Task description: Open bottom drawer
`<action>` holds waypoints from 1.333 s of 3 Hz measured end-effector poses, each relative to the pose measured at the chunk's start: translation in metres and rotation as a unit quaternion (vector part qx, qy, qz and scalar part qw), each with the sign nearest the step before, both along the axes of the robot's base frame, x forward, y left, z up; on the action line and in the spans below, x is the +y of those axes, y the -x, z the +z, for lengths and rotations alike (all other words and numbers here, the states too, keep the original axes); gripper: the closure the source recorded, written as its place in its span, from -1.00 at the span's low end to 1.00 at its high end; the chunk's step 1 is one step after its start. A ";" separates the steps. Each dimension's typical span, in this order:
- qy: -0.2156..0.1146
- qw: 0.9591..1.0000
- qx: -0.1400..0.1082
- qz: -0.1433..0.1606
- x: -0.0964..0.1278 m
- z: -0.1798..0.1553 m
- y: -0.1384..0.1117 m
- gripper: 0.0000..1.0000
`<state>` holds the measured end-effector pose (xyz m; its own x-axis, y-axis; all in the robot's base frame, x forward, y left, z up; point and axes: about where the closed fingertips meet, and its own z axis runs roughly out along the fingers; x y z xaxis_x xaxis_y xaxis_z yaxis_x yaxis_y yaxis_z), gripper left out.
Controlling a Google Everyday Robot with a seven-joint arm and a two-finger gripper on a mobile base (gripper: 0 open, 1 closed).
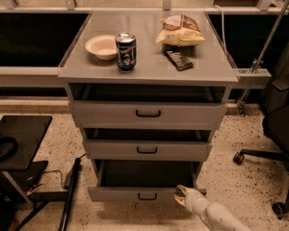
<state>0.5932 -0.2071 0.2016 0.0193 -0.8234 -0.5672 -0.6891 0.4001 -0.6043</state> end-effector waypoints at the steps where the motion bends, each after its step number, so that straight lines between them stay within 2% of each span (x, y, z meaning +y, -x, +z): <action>1: 0.004 1.000 -0.006 0.001 0.003 0.000 0.038 1.00; 2: 0.009 1.000 -0.014 0.003 0.006 0.000 0.097 1.00; 3: 0.010 1.000 -0.017 0.002 0.007 -0.002 0.131 1.00; 4: 0.009 1.000 -0.017 0.000 0.006 -0.002 0.133 0.62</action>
Offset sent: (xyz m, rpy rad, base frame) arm -0.1684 0.0059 -0.0003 -0.0332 -0.0477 0.0046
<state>0.4604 -0.2012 0.1999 0.0376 -0.8332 -0.5516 -0.6684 0.3894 -0.6337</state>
